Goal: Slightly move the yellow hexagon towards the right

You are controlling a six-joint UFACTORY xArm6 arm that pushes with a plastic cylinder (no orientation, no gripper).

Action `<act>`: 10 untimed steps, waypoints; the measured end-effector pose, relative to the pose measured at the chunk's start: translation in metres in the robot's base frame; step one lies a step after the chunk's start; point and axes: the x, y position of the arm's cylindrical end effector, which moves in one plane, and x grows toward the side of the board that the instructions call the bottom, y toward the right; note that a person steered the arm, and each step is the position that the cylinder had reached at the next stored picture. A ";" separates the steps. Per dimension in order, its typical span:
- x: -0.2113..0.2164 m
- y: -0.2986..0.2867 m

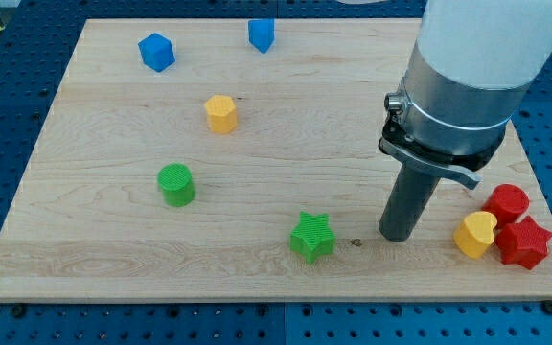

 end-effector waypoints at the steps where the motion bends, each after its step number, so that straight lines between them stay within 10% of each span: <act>1: -0.007 -0.018; 7: -0.120 -0.226; 10: -0.169 -0.227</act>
